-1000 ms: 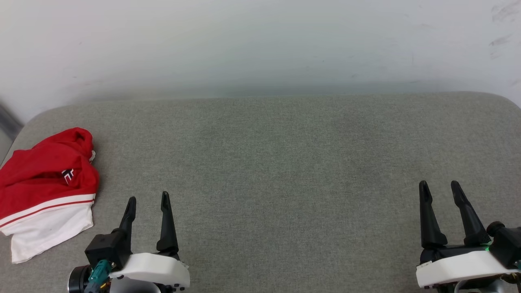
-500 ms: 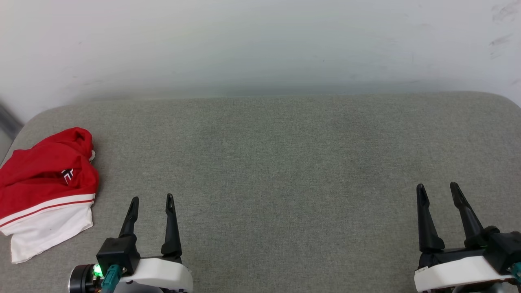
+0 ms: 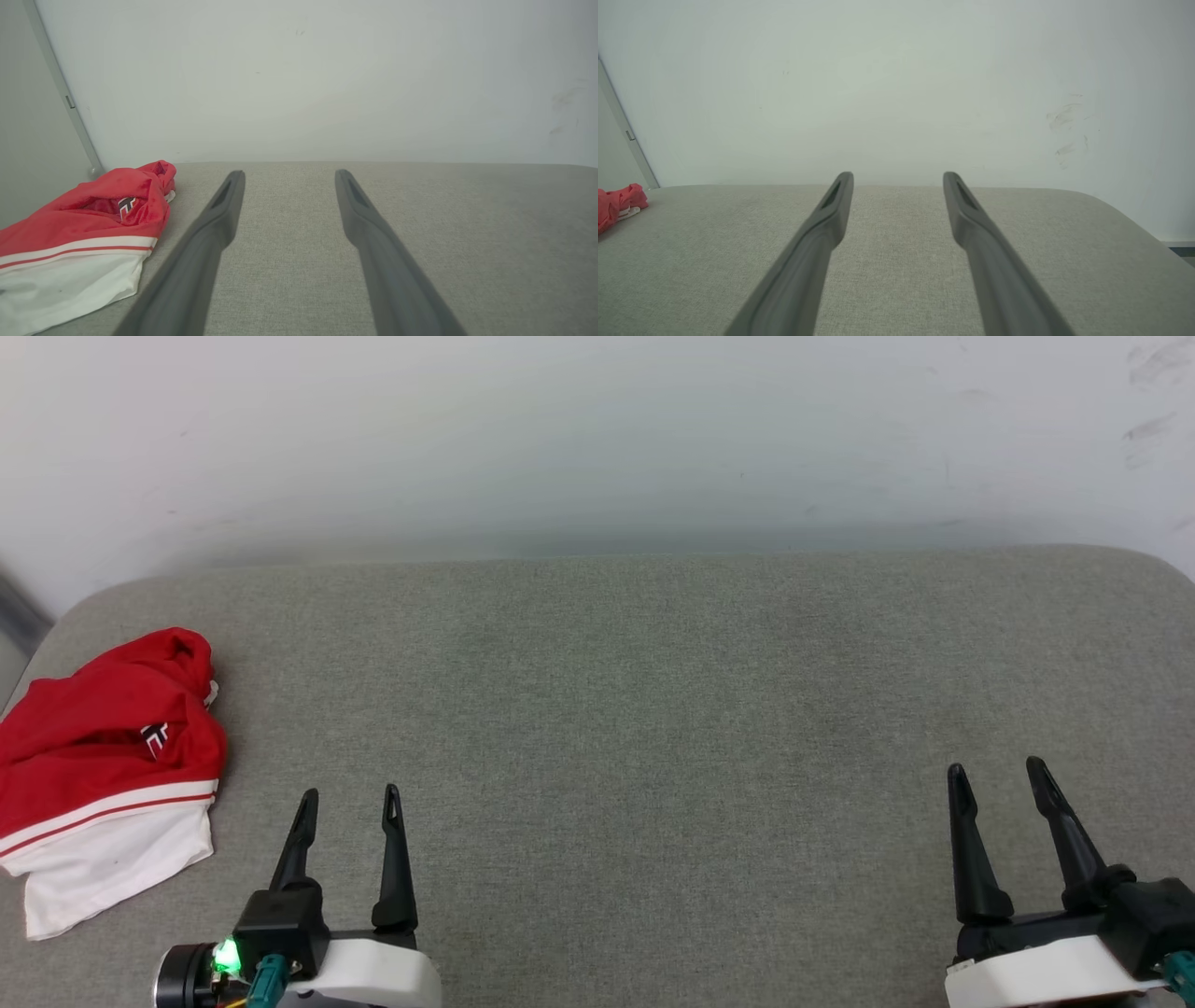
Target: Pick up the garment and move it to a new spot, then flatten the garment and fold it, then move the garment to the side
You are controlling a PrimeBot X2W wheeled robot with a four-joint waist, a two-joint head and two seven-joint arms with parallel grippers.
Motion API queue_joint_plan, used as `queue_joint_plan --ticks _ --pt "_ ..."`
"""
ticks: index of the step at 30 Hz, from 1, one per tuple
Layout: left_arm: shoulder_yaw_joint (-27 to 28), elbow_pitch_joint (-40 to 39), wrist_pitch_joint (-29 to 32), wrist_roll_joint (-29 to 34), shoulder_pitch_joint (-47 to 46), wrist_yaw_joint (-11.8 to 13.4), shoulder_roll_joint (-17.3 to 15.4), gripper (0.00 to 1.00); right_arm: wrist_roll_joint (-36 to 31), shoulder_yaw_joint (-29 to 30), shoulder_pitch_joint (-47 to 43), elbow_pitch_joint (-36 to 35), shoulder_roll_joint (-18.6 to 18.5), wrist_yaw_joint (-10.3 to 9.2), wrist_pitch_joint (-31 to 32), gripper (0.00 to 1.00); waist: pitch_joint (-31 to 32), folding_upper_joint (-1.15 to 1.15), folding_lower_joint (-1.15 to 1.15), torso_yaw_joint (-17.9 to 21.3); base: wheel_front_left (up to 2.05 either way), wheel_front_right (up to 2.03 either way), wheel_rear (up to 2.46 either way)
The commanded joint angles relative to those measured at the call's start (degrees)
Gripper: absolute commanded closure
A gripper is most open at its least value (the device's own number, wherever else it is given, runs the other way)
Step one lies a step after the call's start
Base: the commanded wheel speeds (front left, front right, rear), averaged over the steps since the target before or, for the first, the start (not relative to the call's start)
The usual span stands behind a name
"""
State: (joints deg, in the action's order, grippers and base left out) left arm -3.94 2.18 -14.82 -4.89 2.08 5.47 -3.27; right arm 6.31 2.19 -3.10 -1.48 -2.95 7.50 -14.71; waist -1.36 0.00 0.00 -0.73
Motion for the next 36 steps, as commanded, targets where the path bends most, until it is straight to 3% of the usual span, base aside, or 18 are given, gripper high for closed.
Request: queue_joint_plan --ticks 1,23,36 --pt "0.0 -0.2 -0.5 1.4 0.5 -0.3 0.1 0.00 -0.9 0.0 -0.6 -0.4 0.1 -0.01 -0.5 0.00 0.0 0.00 0.00 0.0 0.00 0.00 0.00" --pt "1.3 0.8 -0.4 -1.3 0.6 -1.3 0.4 0.00 2.3 0.5 -0.9 0.4 0.1 -0.02 -0.5 0.00 -0.1 0.00 0.00 -0.2 0.00 0.00 0.00" --pt "1.6 1.2 -0.4 -1.8 -0.8 -0.9 0.4 0.00 2.0 0.2 -0.7 0.1 0.1 -0.02 -0.5 0.00 -0.9 0.00 0.00 -5.5 0.00 0.00 0.00"
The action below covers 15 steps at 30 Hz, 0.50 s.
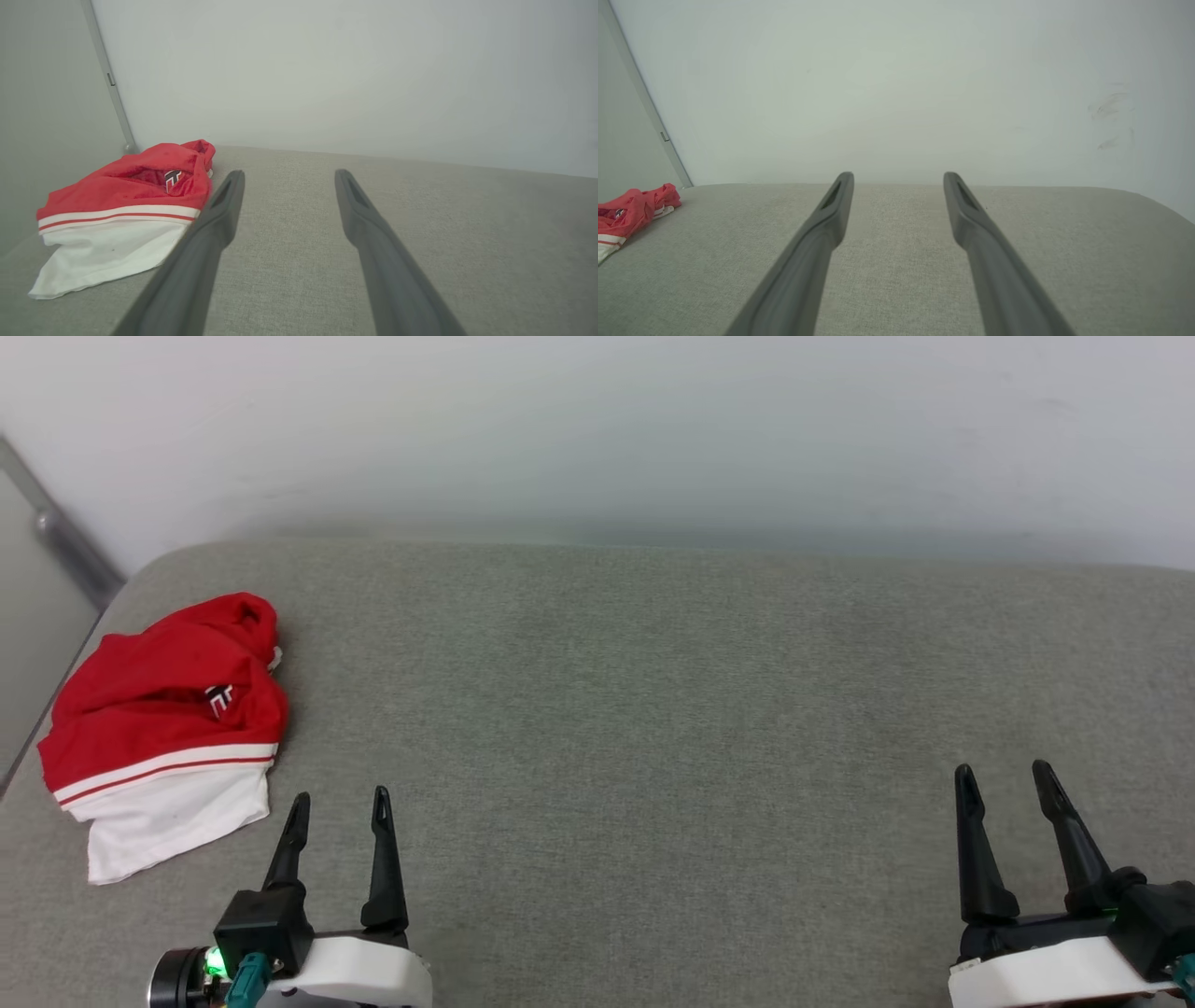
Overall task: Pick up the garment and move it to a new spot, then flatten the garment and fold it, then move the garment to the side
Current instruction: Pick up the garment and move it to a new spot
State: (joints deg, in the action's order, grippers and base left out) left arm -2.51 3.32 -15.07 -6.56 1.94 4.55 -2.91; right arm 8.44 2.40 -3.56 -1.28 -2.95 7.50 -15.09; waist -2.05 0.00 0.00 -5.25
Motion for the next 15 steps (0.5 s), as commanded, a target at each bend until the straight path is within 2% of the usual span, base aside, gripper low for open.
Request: queue_joint_plan --ticks 1,15 --pt "0.3 0.0 -0.2 -0.2 -0.7 0.1 0.0 0.00 -0.1 -0.1 -0.3 -0.2 0.1 -0.02 -0.1 0.00 -0.3 0.00 0.00 -1.7 0.00 0.00 0.00" --pt "1.1 0.4 -0.2 -1.6 -0.9 0.9 0.0 0.00 -1.0 -0.5 -0.3 -0.6 0.1 -0.02 -0.1 0.00 -1.3 0.00 0.00 -12.8 0.00 0.00 0.00"
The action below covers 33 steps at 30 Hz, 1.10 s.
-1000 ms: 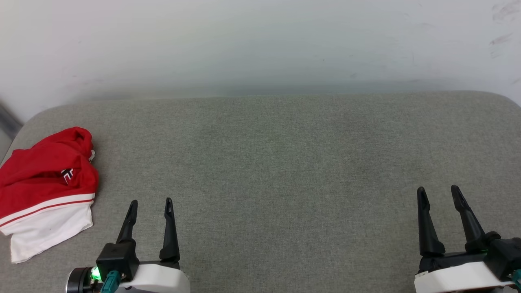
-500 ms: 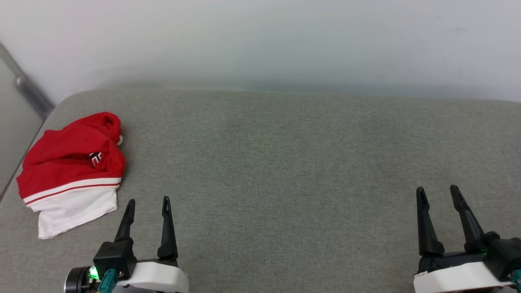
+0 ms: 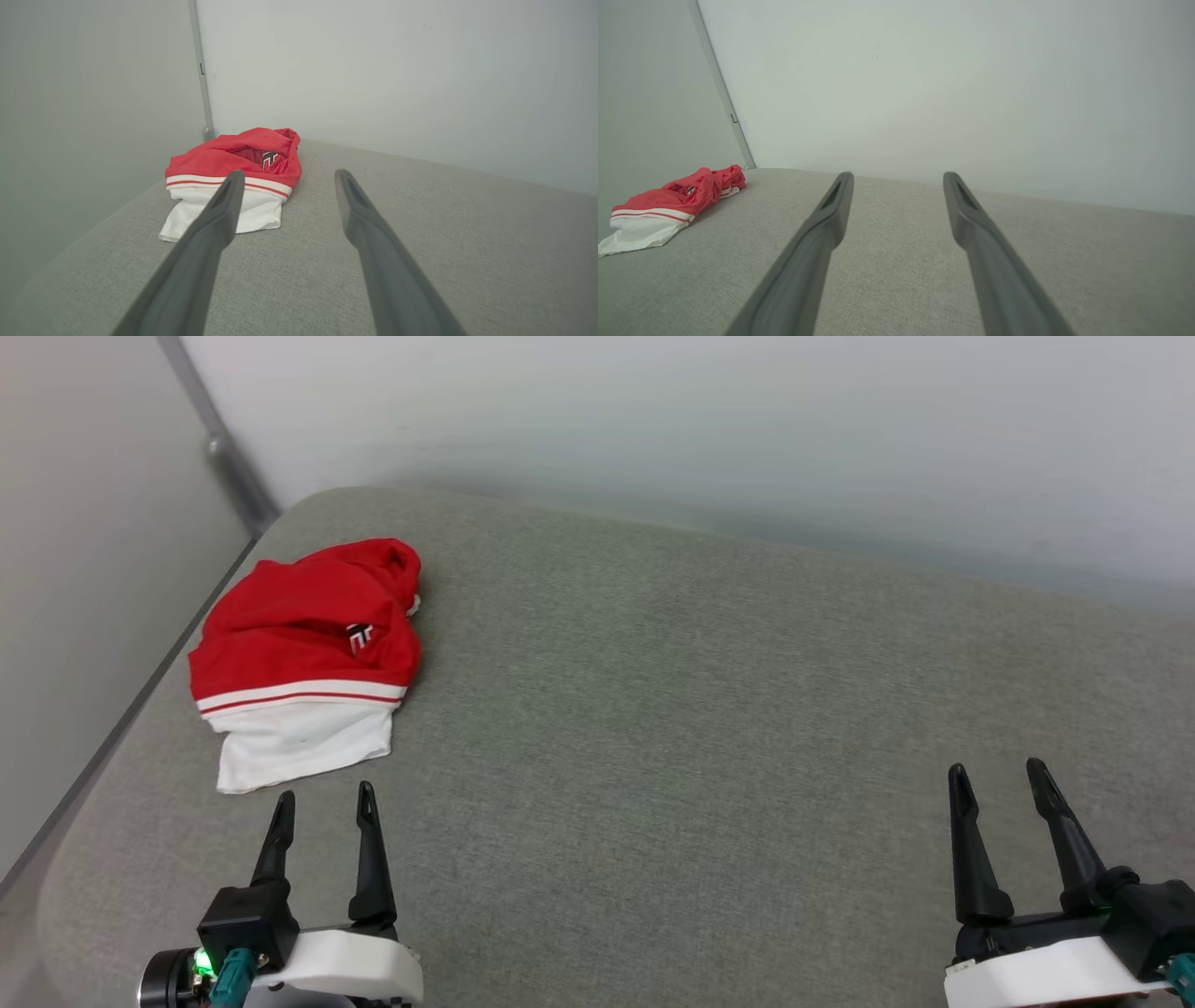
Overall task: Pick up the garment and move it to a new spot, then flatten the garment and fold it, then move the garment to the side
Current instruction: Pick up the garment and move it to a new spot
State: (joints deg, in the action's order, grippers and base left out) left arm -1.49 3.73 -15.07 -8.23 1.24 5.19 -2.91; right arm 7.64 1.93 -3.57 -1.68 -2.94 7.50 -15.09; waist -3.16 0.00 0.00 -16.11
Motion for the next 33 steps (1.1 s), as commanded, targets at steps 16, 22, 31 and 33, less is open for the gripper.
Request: queue_joint_plan --ticks 16,22,31,33 --pt "1.4 0.3 -0.2 -1.6 0.7 1.0 0.0 0.00 -1.1 -0.7 -0.6 -0.3 0.1 -0.02 -0.1 0.00 -0.2 0.00 0.00 -11.7 0.00 0.00 0.00" --pt "1.5 1.0 -0.2 -2.1 0.4 1.1 0.0 0.00 -1.2 -0.9 -0.7 -0.4 0.1 -0.02 -0.1 0.00 -0.3 0.00 0.00 -12.3 0.00 0.00 0.00" --pt "8.2 2.1 -0.2 -1.3 -10.0 -4.0 -0.8 0.00 -3.6 -0.9 1.5 -1.3 0.1 -0.02 -0.1 0.00 -4.0 0.00 0.00 -9.9 0.00 0.00 0.00" --pt "10.5 2.8 -0.2 -1.0 -13.4 -5.4 -1.8 0.00 -4.5 -0.8 1.8 -1.6 0.1 -0.02 -0.1 0.00 -5.5 0.00 0.00 -8.7 0.00 0.00 0.00"
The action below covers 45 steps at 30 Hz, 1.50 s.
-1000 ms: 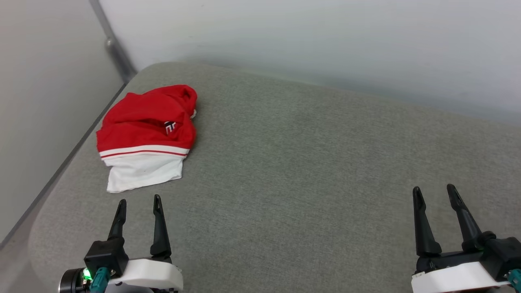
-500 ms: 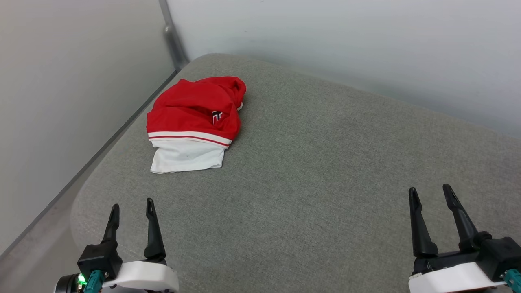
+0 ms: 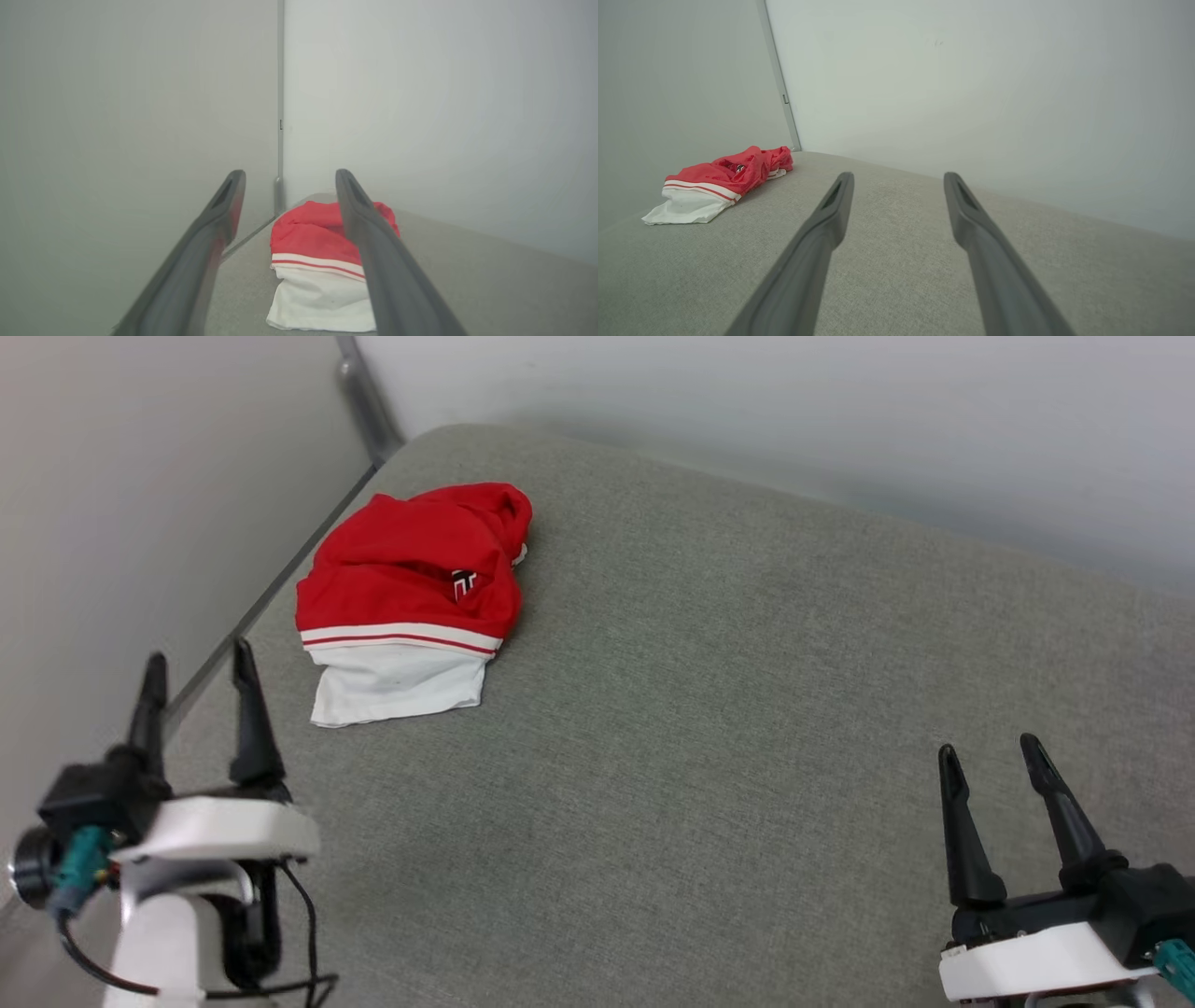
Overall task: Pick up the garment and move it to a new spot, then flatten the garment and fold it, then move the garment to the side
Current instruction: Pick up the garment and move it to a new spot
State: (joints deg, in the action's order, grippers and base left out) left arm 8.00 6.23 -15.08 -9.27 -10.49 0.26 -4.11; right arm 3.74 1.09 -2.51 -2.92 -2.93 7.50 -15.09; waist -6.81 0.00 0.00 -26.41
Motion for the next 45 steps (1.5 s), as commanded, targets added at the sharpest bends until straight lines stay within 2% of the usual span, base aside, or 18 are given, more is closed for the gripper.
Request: queue_joint_plan --ticks 1,8,15,18,20,22,23,27,35,41,45 --pt "2.2 0.8 -0.1 -0.6 -3.7 -1.3 -0.7 0.00 -1.0 0.2 1.0 -0.5 0.1 -0.02 -0.1 0.00 -2.5 0.00 0.00 2.1 0.00 0.00 0.00" --pt "8.1 4.3 -0.1 -2.5 -16.4 -5.2 -4.3 0.00 -3.3 1.7 3.7 -2.4 0.1 -0.02 -0.1 0.00 -8.7 0.00 0.00 6.2 0.00 0.00 0.00" --pt "9.4 9.9 -0.1 -3.5 -27.9 -7.1 -11.7 0.00 -4.8 3.1 6.4 -4.3 0.1 -0.02 -0.1 0.00 -14.0 0.00 0.00 9.0 0.00 0.00 0.00" --pt "8.2 13.7 0.3 -4.7 -31.8 -7.4 -15.0 0.00 -5.0 3.8 7.2 -5.1 0.1 -0.02 -0.1 0.00 -15.8 0.00 0.00 10.0 0.00 0.00 0.00" --pt "6.9 17.2 1.8 -5.8 -34.5 -7.6 -18.4 0.00 -5.2 3.8 7.6 -5.7 0.1 -0.02 -0.1 0.00 -16.9 0.00 0.00 10.8 0.00 0.00 0.00" --pt "3.8 19.9 3.0 -7.8 -37.1 -7.6 -21.2 0.00 -5.3 3.9 8.0 -6.1 0.1 -0.02 -0.1 0.00 -18.1 0.00 0.00 11.3 0.00 0.00 0.00" --pt "3.8 19.9 3.0 -7.8 -37.1 -7.6 -21.2 0.00 -5.3 3.9 8.0 -6.1 0.1 -0.02 -0.1 0.00 -18.1 0.00 0.00 11.3 0.00 0.00 0.00" --pt "-5.0 23.4 8.9 -13.3 -40.3 -7.6 -27.5 0.00 -5.8 4.3 8.9 -6.8 0.1 -0.02 -0.1 0.00 -20.0 0.00 0.00 11.8 0.00 0.00 0.00" --pt "-22.4 23.9 28.0 -27.7 -43.1 -7.6 -37.2 0.00 -6.7 3.6 10.5 -7.8 0.1 -0.02 -0.1 0.00 -23.4 0.00 0.00 13.3 0.00 0.00 0.00" --pt "-31.9 22.3 43.1 -39.6 -43.9 -7.6 -42.7 0.00 -6.8 3.1 11.2 -7.8 0.1 -0.02 -0.1 0.00 -25.3 0.00 0.00 14.5 0.00 0.00 0.00" --pt "-36.9 22.5 49.8 -45.2 -43.8 -7.6 -43.9 0.00 -6.8 2.9 11.9 -7.5 0.1 -0.02 -0.1 0.00 -26.5 0.00 0.00 15.4 0.00 0.00 0.00"
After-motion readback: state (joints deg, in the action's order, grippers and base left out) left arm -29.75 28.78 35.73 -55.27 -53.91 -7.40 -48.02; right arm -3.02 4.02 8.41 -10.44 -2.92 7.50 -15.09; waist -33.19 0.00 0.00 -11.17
